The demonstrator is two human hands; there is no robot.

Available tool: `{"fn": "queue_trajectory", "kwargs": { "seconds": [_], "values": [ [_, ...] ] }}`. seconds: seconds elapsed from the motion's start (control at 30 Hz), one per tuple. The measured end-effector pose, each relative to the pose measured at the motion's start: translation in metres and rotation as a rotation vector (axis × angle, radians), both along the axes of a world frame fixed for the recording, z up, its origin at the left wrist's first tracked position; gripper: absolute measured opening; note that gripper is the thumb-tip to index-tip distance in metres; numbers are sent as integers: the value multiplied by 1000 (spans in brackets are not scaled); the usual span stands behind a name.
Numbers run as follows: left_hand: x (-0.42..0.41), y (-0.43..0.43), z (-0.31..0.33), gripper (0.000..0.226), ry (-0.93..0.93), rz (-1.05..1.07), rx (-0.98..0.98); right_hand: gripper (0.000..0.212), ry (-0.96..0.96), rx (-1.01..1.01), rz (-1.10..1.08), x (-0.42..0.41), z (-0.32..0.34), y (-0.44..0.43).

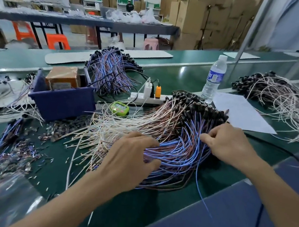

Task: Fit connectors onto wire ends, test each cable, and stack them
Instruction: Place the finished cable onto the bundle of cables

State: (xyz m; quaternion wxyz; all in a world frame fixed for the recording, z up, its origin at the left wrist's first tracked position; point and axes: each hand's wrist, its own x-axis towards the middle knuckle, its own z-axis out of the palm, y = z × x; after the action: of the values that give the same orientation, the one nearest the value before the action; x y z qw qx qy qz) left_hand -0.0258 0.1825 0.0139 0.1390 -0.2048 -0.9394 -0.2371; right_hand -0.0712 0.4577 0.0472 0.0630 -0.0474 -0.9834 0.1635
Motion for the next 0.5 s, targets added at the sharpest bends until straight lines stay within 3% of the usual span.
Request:
{"fn": "queue_trajectory", "kwargs": {
  "seconds": [0.1, 0.2, 0.3, 0.4, 0.5],
  "values": [
    [-10, 8, -15, 68, -140, -177, -78, 59, -236, 58, 4, 25, -12, 5],
    [-14, 17, -30, 64, -161, -160, -41, 56, -412, 40, 71, 50, -26, 0],
    [-16, 19, -35, 57, -131, -147, -5, 46, -470, -74, 142, 62, -38, -16],
    [-17, 16, -28, 56, -160, -130, 92, 39, -454, -559, 93, 60, -42, -39],
    [-14, 17, -19, 65, -195, -143, 183, 25, -381, -1102, -113, 50, -46, -65]
  ]
}}
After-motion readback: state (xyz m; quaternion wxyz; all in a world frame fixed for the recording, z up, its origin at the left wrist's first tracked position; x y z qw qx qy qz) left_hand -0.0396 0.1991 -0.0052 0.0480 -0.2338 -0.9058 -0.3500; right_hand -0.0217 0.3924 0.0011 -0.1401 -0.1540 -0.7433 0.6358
